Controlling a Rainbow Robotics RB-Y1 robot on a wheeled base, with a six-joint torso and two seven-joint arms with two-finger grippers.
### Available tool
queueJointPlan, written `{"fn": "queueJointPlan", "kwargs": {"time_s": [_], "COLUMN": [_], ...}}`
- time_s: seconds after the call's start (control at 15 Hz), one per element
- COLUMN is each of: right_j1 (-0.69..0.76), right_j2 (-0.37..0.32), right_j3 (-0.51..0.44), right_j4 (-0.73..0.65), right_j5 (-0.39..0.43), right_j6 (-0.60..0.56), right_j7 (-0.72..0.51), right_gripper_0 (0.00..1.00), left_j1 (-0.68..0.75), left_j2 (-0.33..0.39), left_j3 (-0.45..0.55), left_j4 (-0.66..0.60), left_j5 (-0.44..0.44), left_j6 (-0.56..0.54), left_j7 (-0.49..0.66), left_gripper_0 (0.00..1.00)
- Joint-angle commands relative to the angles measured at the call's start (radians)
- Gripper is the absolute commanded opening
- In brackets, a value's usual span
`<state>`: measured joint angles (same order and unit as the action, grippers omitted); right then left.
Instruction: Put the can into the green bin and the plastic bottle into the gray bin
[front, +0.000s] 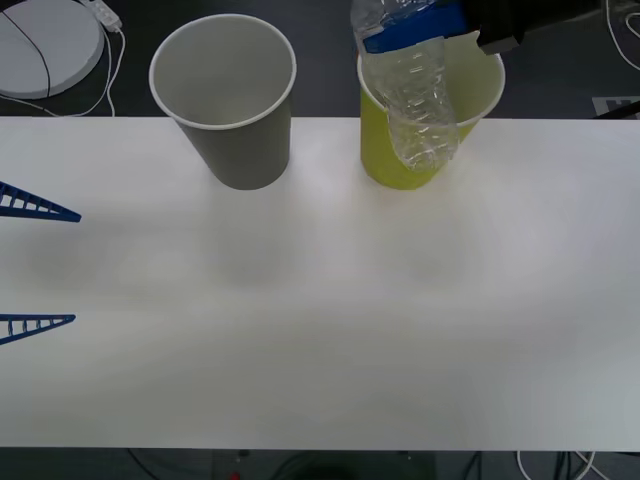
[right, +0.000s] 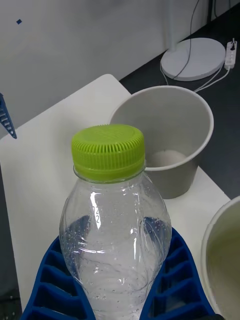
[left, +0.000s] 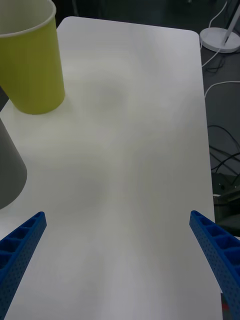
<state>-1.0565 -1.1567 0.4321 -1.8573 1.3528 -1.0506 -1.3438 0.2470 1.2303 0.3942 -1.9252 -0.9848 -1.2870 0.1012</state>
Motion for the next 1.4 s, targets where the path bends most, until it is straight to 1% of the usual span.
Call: {"fn": "queueJointPlan", "kwargs": {"time_s": [0.07, 0.13, 0.33, 0.8, 1.0, 1.2, 1.4], "right_j1": [-0.119, -0.168, -0.255, -0.415, -0.468, -0.531, -0.568], "right_j2": [0.028, 0.045, 0.103, 0.264, 0.345, 0.413, 0.476], "right_j3": [0.099, 0.145, 0.218, 0.333, 0.359, 0.401, 0.413], "right_j4": [0.066, 0.098, 0.182, 0.385, 0.484, 0.583, 0.678], "right_j5": [0.016, 0.023, 0.046, 0.104, 0.129, 0.154, 0.177], "right_j6": [-0.012, -0.012, -0.012, -0.012, -0.012, -0.012, -0.012], "right_j7": [0.000, 0.000, 0.000, 0.000, 0.000, -0.002, 0.000], "right_gripper_0": [0.00, 0.00, 0.00, 0.00, 0.00, 0.00, 0.00], "left_j1": [0.000, 0.000, 0.000, 0.000, 0.000, 0.000, 0.000], "left_j2": [0.000, 0.000, 0.000, 0.000, 0.000, 0.000, 0.000], "left_j3": [0.000, 0.000, 0.000, 0.000, 0.000, 0.000, 0.000], "left_j4": [0.000, 0.000, 0.000, 0.000, 0.000, 0.000, 0.000], "left_j5": [0.000, 0.000, 0.000, 0.000, 0.000, 0.000, 0.000], "left_j6": [0.000, 0.000, 0.000, 0.000, 0.000, 0.000, 0.000], "left_j7": [0.000, 0.000, 0.000, 0.000, 0.000, 0.000, 0.000], "left_gripper_0": [1.00, 1.00, 1.00, 1.00, 1.00, 1.00, 1.00]}}
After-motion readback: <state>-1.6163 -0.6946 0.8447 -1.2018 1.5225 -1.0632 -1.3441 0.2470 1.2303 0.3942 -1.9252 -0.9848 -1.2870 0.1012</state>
